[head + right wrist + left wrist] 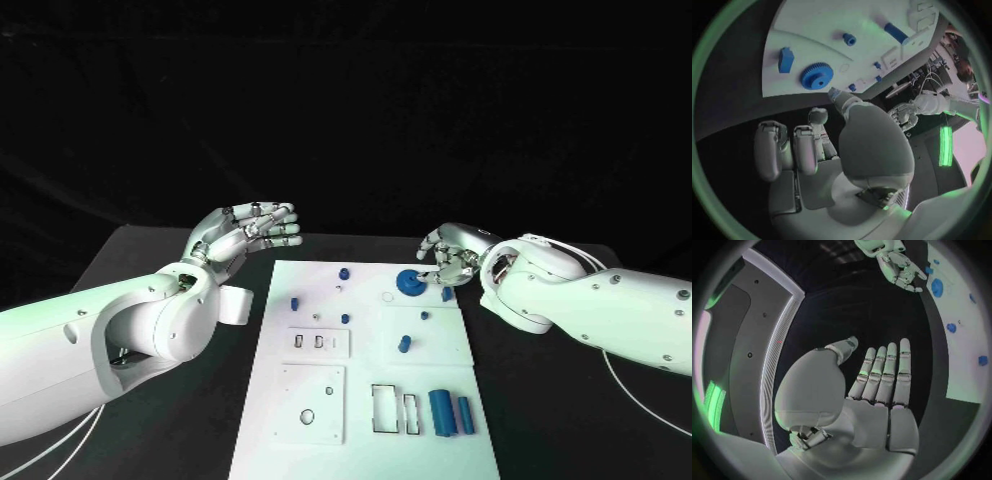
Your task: Assemble the parts on the task board
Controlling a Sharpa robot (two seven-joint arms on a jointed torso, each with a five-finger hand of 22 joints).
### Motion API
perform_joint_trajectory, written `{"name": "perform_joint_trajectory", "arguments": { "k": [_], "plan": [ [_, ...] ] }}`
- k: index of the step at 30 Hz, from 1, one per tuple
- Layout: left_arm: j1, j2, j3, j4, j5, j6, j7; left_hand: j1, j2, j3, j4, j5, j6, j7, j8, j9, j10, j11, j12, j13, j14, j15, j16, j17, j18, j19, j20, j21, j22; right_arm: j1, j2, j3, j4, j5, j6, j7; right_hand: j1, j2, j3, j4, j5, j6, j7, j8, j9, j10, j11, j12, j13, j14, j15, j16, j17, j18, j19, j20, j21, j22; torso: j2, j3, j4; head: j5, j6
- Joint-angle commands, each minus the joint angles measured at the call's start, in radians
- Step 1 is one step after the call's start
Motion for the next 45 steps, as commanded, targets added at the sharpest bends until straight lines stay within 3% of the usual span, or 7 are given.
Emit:
{"name": "perform_joint_trajectory", "arguments": {
  "k": [1,6,14,29,45],
  "plan": [
    [0.001,0.002,0.001,0.001,0.003,0.022,0.008,-0.008,0.001,-0.003,0.001,0.0,-0.008,0.067,-0.004,-0.001,-0.004,0.004,-0.005,0.0,-0.004,0.003,-0.006,0.001,0.01,-0.003,0.0,-0.006,-0.001,-0.005,0.01,0.0,-0.015,0.054,0.049,-0.006,0.01,0.001,-0.008,0.003,0.007,-0.01,0.0,0.006,0.002,0.015,0.001,0.032,0.04,0.069,0.01,0.01,0.087,-0.011,0.011,0.0,0.007,0.093,0.003,-0.0009,0.002,0.002,-0.002],
    [0.001,0.001,0.001,0.002,0.003,0.023,0.007,-0.008,0.001,-0.003,0.001,0.0,-0.008,0.067,-0.004,-0.001,-0.004,0.004,-0.005,0.0,-0.004,0.003,-0.006,0.001,0.01,-0.003,0.0,-0.006,-0.001,-0.017,0.029,-0.001,-0.036,0.056,0.062,-0.001,0.013,0.002,-0.011,0.007,0.014,-0.015,0.002,0.007,0.004,0.027,0.003,0.061,0.077,0.074,0.012,0.02,0.113,-0.013,0.017,0.002,0.014,0.104,0.004,-0.0028,0.0055,-0.001,-0.007],
    [0.001,-0.001,0.001,0.004,0.003,0.022,0.006,-0.008,0.001,-0.003,0.001,0.0,-0.008,0.067,-0.004,-0.001,-0.004,0.004,-0.005,0.0,-0.004,0.003,-0.006,0.001,0.01,-0.003,0.0,-0.006,-0.001,-0.026,0.051,-0.003,-0.061,0.057,0.061,0.004,0.015,0.004,-0.011,0.01,0.016,-0.017,0.003,0.008,0.005,0.032,0.005,0.075,0.095,0.076,0.014,0.026,0.127,-0.015,0.02,0.004,0.018,0.11,0.004,-0.0038,0.005,0.003,-0.014],
    [0.001,-0.003,0.001,0.006,0.003,0.024,0.005,-0.007,0.002,-0.003,0.0,0.0,-0.008,0.067,-0.004,-0.002,-0.003,0.004,-0.006,0.0,-0.004,0.003,-0.007,0.002,0.011,-0.004,0.001,-0.006,-0.002,-0.03,0.069,-0.004,-0.082,0.029,0.065,0.0,0.039,0.019,0.01,0.004,0.019,-0.007,0.005,0.02,0.01,0.053,0.006,0.12,0.153,0.08,0.016,0.035,0.15,-0.018,0.03,0.006,0.029,0.128,0.003,-0.003,0.0047,0.004,-0.02],
    [0.001,-0.004,0.001,0.008,0.003,0.026,0.002,-0.007,0.003,-0.003,0.001,0.0,-0.008,0.067,-0.005,-0.002,-0.003,0.004,-0.007,0.0,-0.004,0.003,-0.008,0.002,0.011,-0.004,0.001,-0.006,-0.002,-0.043,0.082,-0.006,-0.097,-0.022,0.077,-0.006,0.044,0.019,0.016,0.001,0.019,-0.004,0.005,0.022,0.011,0.054,0.006,0.125,0.158,0.082,0.016,0.038,0.157,-0.02,0.034,0.007,0.033,0.134,0.005,-0.0026,0.0053,0.006,-0.025]
  ]
}}
